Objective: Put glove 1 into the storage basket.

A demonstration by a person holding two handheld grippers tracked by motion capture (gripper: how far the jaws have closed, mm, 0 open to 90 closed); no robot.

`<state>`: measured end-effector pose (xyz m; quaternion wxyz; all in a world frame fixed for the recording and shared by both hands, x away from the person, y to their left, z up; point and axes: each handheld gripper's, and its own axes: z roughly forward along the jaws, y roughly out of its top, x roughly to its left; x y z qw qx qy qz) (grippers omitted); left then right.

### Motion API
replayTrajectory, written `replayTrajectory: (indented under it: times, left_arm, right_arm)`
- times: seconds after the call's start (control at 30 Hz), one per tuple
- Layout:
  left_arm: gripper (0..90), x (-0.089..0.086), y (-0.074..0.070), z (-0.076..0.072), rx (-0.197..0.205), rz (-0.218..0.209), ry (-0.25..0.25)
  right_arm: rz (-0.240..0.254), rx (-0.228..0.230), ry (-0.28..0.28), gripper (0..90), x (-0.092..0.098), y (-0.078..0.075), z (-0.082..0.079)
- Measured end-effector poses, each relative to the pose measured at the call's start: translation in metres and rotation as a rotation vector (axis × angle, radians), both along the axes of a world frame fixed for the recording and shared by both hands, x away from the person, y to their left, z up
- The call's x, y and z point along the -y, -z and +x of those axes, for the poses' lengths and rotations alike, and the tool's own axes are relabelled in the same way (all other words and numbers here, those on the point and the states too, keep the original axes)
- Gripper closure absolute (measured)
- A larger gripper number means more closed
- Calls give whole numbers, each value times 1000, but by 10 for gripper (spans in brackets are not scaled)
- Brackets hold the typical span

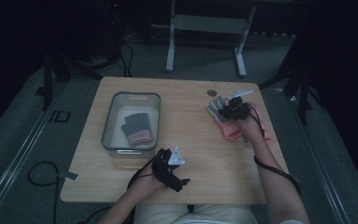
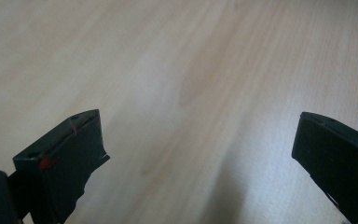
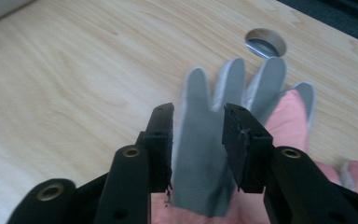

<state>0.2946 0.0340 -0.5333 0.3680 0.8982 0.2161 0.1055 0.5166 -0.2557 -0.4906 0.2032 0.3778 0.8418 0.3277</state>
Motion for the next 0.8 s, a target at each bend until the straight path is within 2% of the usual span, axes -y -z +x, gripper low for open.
replayTrajectory:
  times: [0.03,0.07,0.1,0.17,0.27,0.37,0.43,0.57,0.67,0.8]
  left_arm:
    - [17,0,0,0,0,0,0]
    - [17,0,7,-1,-18,11,6]
    - [17,0,10,-1,-18,11,15]
    - [17,-2,14,-1,-27,15,8]
    - [17,-4,16,-3,9,48,-24]
    - [17,-7,15,-5,10,15,-28]
    - [17,-7,15,-6,20,12,-29]
    - [17,-8,15,-7,31,-8,-30]
    - [17,-8,17,-6,26,-9,-33]
    - [17,-7,21,-6,12,17,-12]
  right_arm:
    - [0,0,0,628,0,0,0]
    - [-11,-2,7,632,1,3,5]
    - [-13,-12,5,632,1,4,7]
    - [-44,-17,4,632,1,8,11]
    - [-89,-34,11,629,1,15,16]
    - [-104,-71,17,623,3,25,21]
    - [-106,-85,17,624,3,30,23]
    - [-142,-71,10,628,-2,36,23]
    - [-148,-79,10,704,-5,40,23]
    - [-151,-94,44,805,-7,40,23]
